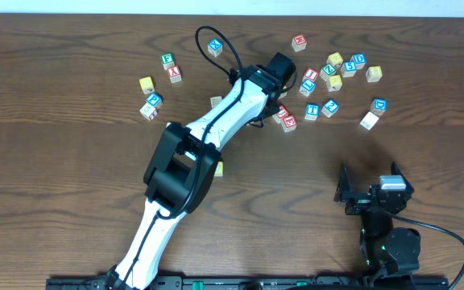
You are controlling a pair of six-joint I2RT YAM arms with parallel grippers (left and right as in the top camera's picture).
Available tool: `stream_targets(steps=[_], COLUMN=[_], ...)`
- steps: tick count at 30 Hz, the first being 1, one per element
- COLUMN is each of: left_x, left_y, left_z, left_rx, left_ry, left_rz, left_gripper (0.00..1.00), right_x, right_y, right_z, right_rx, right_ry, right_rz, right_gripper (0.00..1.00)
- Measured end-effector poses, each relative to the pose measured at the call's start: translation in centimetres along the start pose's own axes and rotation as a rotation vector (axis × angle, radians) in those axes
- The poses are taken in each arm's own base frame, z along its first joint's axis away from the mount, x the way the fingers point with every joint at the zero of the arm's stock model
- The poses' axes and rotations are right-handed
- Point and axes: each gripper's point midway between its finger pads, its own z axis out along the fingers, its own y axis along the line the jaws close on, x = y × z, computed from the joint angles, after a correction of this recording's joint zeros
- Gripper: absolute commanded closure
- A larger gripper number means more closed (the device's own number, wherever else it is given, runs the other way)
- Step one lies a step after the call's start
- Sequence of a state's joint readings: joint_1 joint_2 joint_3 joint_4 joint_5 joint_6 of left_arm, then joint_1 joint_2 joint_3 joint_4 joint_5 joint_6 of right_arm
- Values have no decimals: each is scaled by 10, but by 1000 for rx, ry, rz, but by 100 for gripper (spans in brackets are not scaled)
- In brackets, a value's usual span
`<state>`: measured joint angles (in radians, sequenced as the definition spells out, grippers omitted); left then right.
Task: Spell out ROBOT
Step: 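Lower the left gripper onto the green B block and close, then lift the green B block and carry it toward the R and O blocks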
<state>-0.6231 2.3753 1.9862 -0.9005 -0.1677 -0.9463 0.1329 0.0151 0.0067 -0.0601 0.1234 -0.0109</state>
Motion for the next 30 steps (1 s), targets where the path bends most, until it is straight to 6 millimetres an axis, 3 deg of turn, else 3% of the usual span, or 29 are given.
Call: stream_targets(steps=[9, 10, 14, 19, 23, 30], left_x=[5, 5, 4, 4, 4, 3], left_y=[5, 5, 5, 4, 4, 4], left_z=[5, 5, 5, 5, 5, 5], left_rx=[-18, -18, -15, -15, -15, -16], left_ry=[11, 11, 6, 4, 4, 1], left_rz=[5, 5, -6, -11, -11, -17], left_gripper=[21, 24, 57, 60, 75, 87], right_x=[0, 0, 0, 0, 0, 0], right_y=[0, 0, 0, 0, 0, 0], right_z=[0, 0, 0, 0, 0, 0], right_rx=[0, 0, 0, 0, 0, 0], right_ry=[0, 0, 0, 0, 0, 0], right_rz=[0, 0, 0, 0, 0, 0], right_gripper=[1, 1, 1, 1, 1, 1])
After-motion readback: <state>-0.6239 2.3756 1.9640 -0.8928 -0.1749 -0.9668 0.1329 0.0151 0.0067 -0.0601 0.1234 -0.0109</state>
